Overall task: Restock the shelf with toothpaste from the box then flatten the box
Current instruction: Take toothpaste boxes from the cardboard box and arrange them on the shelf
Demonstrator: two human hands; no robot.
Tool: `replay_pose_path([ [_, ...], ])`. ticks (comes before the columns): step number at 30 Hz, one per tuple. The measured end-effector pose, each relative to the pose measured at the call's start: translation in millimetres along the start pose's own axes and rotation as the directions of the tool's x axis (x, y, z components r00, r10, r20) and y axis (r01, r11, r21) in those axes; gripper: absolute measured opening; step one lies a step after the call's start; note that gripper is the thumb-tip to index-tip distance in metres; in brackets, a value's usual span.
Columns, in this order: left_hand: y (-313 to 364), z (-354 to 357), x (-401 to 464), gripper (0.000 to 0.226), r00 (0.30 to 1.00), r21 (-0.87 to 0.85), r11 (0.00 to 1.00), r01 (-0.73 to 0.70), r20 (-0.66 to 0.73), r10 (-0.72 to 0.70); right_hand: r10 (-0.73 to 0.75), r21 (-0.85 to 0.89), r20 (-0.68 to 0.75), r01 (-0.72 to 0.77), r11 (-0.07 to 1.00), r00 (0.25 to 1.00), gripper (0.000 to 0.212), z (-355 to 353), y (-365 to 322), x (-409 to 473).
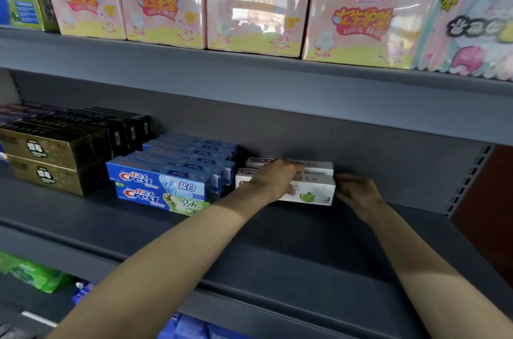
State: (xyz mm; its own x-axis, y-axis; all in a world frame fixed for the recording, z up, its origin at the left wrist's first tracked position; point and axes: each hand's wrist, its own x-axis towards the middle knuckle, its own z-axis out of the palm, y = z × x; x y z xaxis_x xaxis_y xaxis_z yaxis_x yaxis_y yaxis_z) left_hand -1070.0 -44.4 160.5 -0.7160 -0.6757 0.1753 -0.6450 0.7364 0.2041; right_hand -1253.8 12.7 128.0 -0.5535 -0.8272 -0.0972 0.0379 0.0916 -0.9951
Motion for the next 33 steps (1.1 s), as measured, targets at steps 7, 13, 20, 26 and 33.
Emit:
replay_pose_path([
  [7, -7, 12, 4, 0.061, 0.998, 0.187, 0.982, -0.002, -0.066, 0.014, 0.024, 0.088, 0.055, -0.029, 0.996, 0.998, 0.03, 7, -5, -2],
  [13, -12, 22, 8, 0.053, 0.995, 0.242, 0.969, 0.051, -0.093, -0.029, -0.047, -0.134, 0.113, 0.062, 0.989, 0.993, 0.024, 12, -2, -4],
  [20, -16, 23, 14, 0.055, 0.994, 0.069, 0.997, 0.041, -0.102, -0.033, -0.168, -0.555, 0.163, 0.231, 0.799, 0.972, 0.056, 22, 3, -6],
  [26, -13, 20, 18, 0.048, 0.997, 0.006, 0.998, 0.067, -0.048, -0.066, -0.211, -0.704, 0.147, 0.252, 0.664, 0.966, 0.058, 31, 5, -17],
  [33, -2, -4, -8, 0.031, 0.97, -0.046, 0.994, 0.104, -0.217, -0.111, -0.341, -0.815, 0.21, 0.356, 0.457, 0.916, 0.062, 38, -4, -38],
])
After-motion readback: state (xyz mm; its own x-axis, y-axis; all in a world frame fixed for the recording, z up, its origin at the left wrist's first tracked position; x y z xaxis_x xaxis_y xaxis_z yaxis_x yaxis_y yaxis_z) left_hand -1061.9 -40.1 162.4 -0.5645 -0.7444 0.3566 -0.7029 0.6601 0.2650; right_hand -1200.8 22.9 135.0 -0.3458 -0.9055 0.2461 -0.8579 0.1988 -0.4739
